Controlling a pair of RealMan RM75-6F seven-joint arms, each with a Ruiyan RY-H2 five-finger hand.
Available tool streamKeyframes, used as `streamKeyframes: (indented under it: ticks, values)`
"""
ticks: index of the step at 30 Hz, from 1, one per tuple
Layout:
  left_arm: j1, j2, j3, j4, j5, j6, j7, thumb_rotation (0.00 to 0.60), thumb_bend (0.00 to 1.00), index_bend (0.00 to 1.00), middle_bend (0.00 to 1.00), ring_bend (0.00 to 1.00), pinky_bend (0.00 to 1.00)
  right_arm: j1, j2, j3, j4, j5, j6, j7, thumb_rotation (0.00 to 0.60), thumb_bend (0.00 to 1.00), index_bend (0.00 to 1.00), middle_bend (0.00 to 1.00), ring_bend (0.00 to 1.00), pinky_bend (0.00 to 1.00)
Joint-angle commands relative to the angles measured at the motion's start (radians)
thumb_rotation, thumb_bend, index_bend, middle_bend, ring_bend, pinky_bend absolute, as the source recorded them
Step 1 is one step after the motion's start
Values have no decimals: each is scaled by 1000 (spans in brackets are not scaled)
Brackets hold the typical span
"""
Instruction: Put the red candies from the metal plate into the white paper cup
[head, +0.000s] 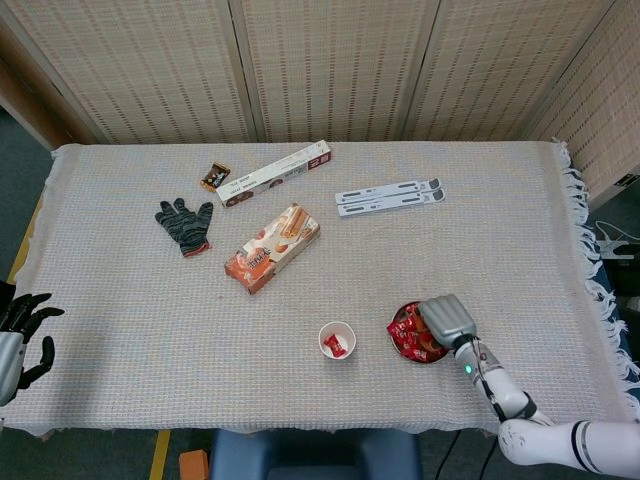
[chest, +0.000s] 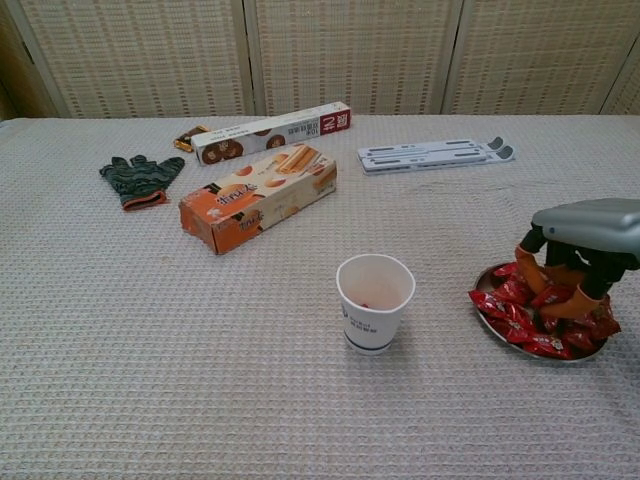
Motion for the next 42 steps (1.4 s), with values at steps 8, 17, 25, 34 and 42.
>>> streamKeyframes:
  ticks: [8, 17, 25, 34, 42]
  values:
    - [-2, -2, 2, -1, 1, -4, 9, 600, 619, 290, 133, 82, 302, -10, 139, 87, -214, -109, 20, 127, 600, 267, 687, 857, 747, 933]
    - [-2, -4, 1, -1, -3, -5, 18, 600, 620, 290, 132, 82, 302, 28, 159, 150, -278, -229, -67, 250, 600, 276, 698, 857, 747, 933]
    - [1, -5, -2, 0, -4, 4, 16, 600, 621, 290, 133, 82, 302, 97, 90, 170, -206, -192, -168, 286, 600, 276, 698, 857, 747, 933]
    - [1, -5, -1, 0, -1, 4, 16, 600, 620, 291, 132, 82, 301, 140, 19, 175, -125, -157, -218, 319, 600, 276, 698, 857, 747, 933]
    - [2, -4, -1, 0, 0, 6, 13, 600, 619, 290, 132, 82, 302, 145, -3, 170, -102, -176, -221, 349, 600, 276, 673, 857, 747, 933]
